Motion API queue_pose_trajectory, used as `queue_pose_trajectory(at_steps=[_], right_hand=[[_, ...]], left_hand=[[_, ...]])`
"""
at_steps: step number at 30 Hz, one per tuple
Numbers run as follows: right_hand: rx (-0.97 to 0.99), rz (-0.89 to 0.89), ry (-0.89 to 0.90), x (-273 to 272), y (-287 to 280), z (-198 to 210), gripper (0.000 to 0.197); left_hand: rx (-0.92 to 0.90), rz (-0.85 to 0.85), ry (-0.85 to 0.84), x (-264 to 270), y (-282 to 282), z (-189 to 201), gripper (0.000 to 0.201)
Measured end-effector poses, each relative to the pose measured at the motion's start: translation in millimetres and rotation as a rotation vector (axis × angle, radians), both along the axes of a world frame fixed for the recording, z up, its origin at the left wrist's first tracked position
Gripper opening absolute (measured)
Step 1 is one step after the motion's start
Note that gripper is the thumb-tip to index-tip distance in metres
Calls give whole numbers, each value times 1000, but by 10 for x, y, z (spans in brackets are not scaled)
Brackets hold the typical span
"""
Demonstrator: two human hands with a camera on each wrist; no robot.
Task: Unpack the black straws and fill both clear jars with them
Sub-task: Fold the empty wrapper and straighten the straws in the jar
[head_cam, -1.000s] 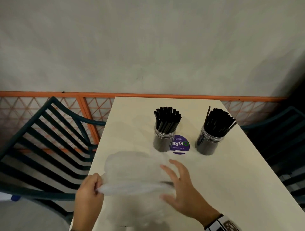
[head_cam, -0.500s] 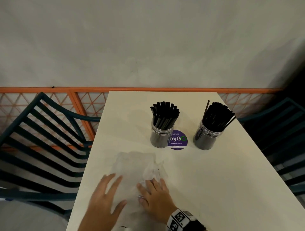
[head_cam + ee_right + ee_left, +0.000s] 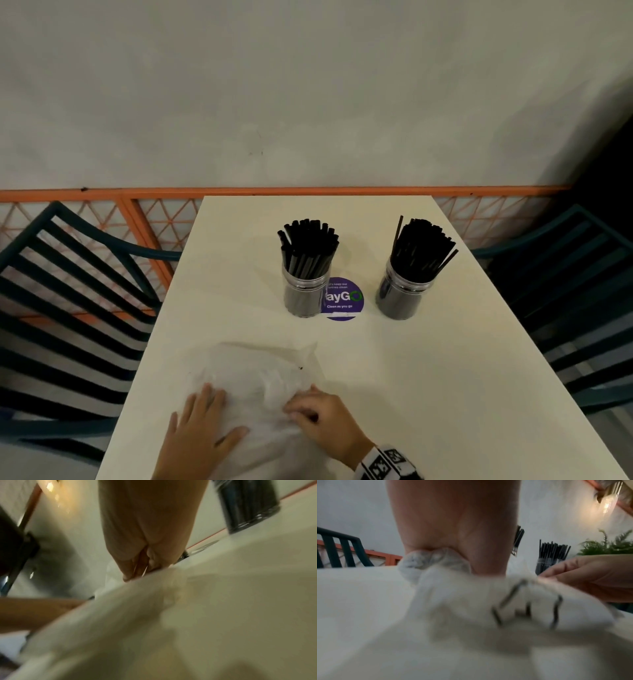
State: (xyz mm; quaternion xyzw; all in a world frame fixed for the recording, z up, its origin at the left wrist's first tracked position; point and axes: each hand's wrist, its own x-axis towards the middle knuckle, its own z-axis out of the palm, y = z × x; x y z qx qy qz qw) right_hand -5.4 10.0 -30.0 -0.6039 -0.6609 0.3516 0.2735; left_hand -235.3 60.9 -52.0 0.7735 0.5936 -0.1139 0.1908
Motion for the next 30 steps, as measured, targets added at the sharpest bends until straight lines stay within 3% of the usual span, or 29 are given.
queue_pose_trajectory(at_steps=[2,4,5,8,11,16,17,20,24,27,30], right_hand=[[-50,-158,205,242,-21,133,18],[-10,-262,258,582,-43,256,35],[0,-315,271,784,-57,302,40],[31,-445,278,1398,-105,364,47],[50,-524,251,1965,-110,400,43],[102,-548,225,2649,87,583,24],[97,-532,229,2735,152,624,29],[37,-436,206,2911,386,724,73],[23,-292,203,2935,717,817,121],[29,-203,293,2901,920,901,126],[18,-151,354,2857,1095,861,129]], left_hand=[[-109,47,74,64,-23,267,84],[-190,89,95,213,-30,688,82],[-70,73,86,312,-37,813,74],[81,130,-169,701,-24,1113,54],[160,58,-382,1322,-26,1269,42],[154,62,-752,2432,87,1379,51],[124,76,-794,2603,137,1371,58],[4,89,-861,2984,318,1363,81],[-119,77,-831,3305,622,1418,111],[-146,106,-893,3505,892,1462,128],[-134,104,-993,3674,1123,1475,127]])
